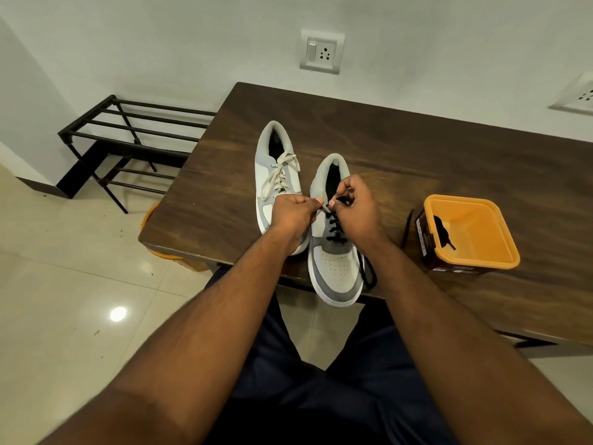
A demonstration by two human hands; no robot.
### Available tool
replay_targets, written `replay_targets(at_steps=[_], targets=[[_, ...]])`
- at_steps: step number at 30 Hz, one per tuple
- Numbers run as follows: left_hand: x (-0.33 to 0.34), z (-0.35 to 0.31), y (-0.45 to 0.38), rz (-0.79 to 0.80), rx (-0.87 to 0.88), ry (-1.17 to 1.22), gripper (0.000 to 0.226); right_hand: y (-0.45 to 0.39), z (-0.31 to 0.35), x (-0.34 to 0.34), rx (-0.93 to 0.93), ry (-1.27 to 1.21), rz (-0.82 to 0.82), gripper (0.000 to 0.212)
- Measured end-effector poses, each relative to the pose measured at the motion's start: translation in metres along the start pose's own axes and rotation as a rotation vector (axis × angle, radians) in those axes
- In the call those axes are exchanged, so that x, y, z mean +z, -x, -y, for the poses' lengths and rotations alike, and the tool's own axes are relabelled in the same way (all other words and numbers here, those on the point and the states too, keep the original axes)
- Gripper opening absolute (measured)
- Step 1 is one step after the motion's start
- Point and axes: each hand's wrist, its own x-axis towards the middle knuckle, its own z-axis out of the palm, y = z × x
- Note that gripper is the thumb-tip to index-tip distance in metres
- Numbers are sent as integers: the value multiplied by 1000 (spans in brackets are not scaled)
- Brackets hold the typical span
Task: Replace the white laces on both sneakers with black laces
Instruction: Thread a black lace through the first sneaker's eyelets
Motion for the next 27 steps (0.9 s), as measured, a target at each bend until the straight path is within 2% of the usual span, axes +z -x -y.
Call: replay_targets(at_steps=[9, 12, 15, 18, 20, 24, 27], targets=[[-5, 10, 2, 55, 57, -2, 9, 0, -2, 0, 13, 14, 29, 17], [-2, 15, 2, 15, 108, -42, 7, -1, 0, -6, 28, 40, 66, 10], [0, 20, -2, -36, 173, -186, 3, -3, 1, -9, 18, 63, 123, 9], [1, 20, -2, -80, 212, -266, 14, -4, 1, -14, -22, 175, 182, 8], [1, 16, 2, -123, 181, -32, 23, -3, 1, -19, -61, 250, 186, 5], [-12, -15, 1, -365, 146, 537, 20, 1, 4, -25, -72, 317, 216, 6], [-21, -43, 3, -375, 175, 819, 18, 4, 7, -26, -34, 327, 251, 12]])
